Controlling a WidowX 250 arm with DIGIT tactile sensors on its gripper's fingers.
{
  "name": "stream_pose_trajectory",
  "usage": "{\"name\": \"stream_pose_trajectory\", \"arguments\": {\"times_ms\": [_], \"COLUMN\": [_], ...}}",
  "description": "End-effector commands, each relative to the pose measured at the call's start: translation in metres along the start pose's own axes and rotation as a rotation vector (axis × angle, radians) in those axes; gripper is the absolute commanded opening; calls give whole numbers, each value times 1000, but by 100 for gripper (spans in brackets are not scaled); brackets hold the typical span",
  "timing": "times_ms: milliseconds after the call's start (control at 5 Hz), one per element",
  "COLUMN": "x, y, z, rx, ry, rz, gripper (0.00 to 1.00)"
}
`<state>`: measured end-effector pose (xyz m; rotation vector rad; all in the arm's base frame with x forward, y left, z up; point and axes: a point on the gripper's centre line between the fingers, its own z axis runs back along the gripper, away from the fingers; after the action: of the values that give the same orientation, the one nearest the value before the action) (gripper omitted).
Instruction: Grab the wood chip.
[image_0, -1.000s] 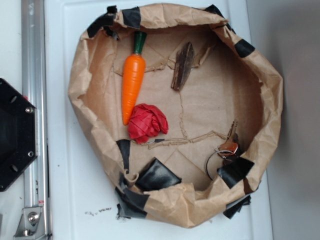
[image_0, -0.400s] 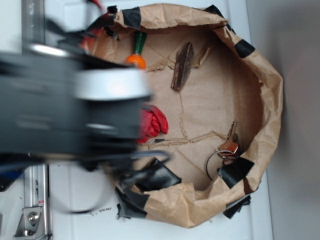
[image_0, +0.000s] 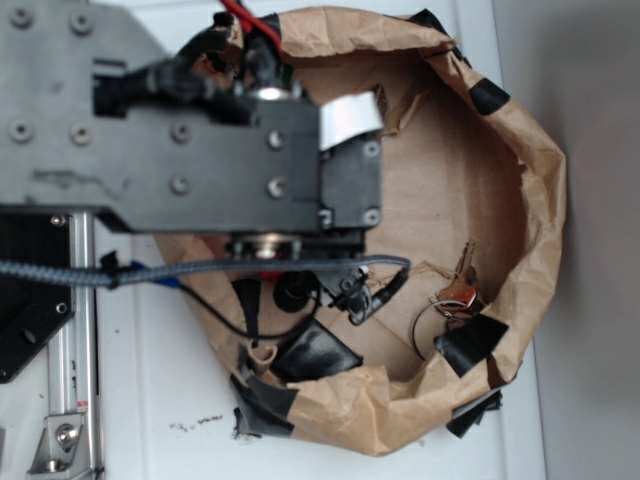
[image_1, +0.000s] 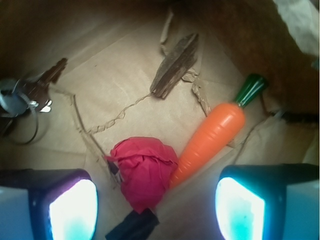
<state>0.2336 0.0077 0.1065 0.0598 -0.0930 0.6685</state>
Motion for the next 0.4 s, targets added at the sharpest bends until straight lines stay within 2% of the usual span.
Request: {"name": "stream_pose_trajectory", "arguments": {"times_ms": [0,200], "x": [22,30], "y": [23,22], "z": [0,0], "rx": [7,11], "ry": [-160,-189], "rz": [161,160], "gripper": [100,100]}}
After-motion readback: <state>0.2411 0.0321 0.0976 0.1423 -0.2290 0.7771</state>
